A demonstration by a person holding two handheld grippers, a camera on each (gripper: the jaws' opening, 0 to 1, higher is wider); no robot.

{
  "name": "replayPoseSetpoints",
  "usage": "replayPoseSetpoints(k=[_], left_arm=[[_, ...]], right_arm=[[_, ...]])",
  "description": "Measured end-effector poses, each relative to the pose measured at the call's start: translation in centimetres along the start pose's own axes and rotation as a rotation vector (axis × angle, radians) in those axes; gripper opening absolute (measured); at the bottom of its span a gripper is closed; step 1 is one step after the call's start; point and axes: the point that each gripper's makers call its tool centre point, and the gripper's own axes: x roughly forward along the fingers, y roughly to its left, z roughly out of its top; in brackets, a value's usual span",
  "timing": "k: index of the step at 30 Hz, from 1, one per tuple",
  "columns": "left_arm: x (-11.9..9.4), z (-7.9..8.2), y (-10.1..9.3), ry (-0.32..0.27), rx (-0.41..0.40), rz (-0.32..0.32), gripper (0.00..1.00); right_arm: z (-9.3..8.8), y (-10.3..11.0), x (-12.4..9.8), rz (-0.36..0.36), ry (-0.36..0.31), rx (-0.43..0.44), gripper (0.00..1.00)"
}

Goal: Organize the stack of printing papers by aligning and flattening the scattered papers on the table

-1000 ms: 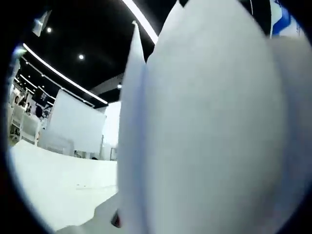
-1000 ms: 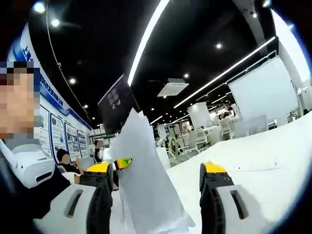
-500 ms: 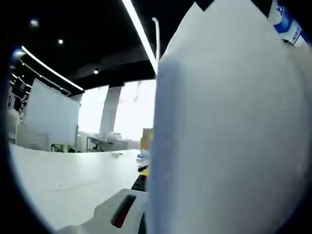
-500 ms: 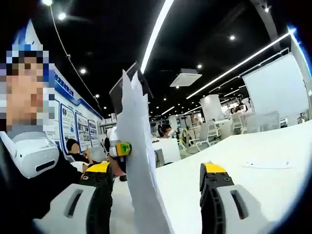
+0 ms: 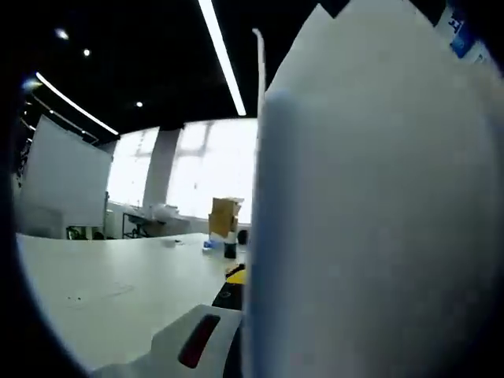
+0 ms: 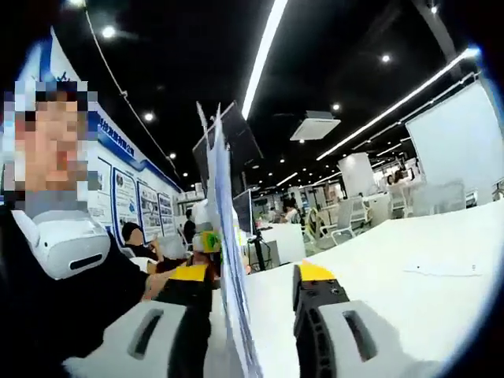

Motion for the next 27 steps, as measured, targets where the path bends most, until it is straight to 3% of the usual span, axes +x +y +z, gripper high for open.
replayPoseSetpoints(k=[1, 5, 8, 11, 15, 19, 25, 27], left_arm=[[0.0, 0.0, 0.2, 0.001, 0.007, 0.013, 0.06], [0.0, 0.0, 1.8, 0.003, 0.047, 0.096, 0.07], [-0.2, 0.3, 2.5, -0.005, 0.064, 0.133, 0.1], [-0.9, 1.0, 4.2, -0.036, 0.107, 0.236, 0.18], [-1.7, 0.2, 5.5, 0.009, 0.143, 0.309, 0.19], [-1.8, -0.3, 6.2, 0.036, 0.202, 0.368, 0.17], [-2.1, 0.3, 7.2, 0.003, 0.31, 0.484, 0.17], [-2.4, -0.8, 7.4, 0.007, 0.298, 0.493, 0.2]], right_arm=[[-0.3, -0.1, 0.0, -0.008, 0.016, -0.031, 0.18], [-0.9, -0.2, 0.4, -0.019, 0.032, -0.094, 0.0], [-0.5, -0.9, 0.5, -0.062, 0.006, -0.099, 0.0], [0.0, -1.9, 0.4, -0.12, -0.032, -0.081, 0.0], [1.6, -2.7, -0.2, -0.16, -0.138, -0.042, 0.0], [2.0, -2.7, 0.2, -0.194, -0.2, -0.095, 0.0], [0.7, -3.1, 1.6, -0.269, -0.17, -0.197, 0.0], [-0.9, -3.1, 1.9, -0.248, -0.096, -0.209, 0.0]])
